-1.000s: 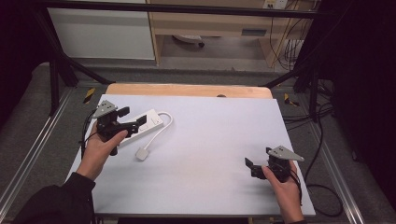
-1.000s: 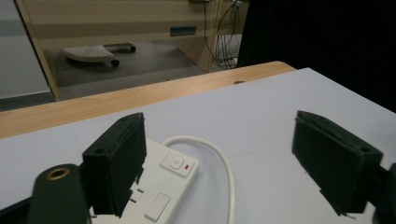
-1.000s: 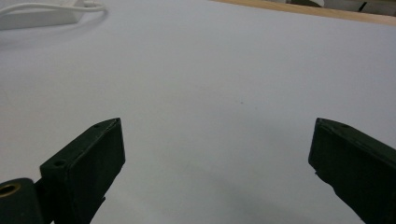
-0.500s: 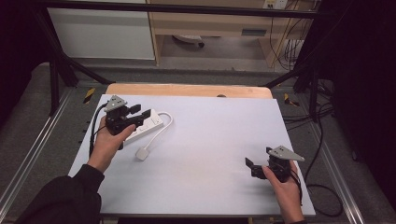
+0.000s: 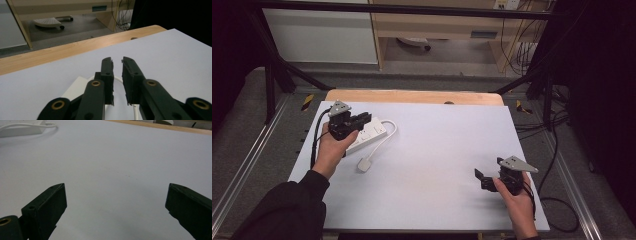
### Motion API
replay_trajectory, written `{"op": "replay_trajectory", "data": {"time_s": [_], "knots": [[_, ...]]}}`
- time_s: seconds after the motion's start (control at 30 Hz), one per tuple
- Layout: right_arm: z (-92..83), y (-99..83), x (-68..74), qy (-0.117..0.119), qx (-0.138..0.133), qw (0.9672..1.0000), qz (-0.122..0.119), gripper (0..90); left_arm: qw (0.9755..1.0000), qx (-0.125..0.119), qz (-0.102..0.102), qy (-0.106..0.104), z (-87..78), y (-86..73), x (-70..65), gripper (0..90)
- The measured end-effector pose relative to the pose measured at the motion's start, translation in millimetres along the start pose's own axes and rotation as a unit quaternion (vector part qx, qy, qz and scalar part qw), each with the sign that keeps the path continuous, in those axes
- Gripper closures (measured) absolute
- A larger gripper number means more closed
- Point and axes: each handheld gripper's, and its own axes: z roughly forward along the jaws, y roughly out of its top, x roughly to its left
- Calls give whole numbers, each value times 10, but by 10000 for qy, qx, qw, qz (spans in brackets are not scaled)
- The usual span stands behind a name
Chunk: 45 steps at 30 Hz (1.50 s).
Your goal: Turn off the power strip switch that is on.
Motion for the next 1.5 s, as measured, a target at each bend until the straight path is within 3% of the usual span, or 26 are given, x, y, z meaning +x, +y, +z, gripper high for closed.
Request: {"op": "replay_trajectory", "data": {"time_s": [0.2,0.77,1.5], "knots": [[5,1,-4,-10,-4,10000,-16,40,10000,87,29,-11,75,-28,43,887],[5,1,-7,-12,24,10000,-30,40,9987,491,-42,127,185,-147,169,899],[7,2,-4,-11,49,10000,-47,39,9929,1139,-171,287,270,-401,297,900]]}}
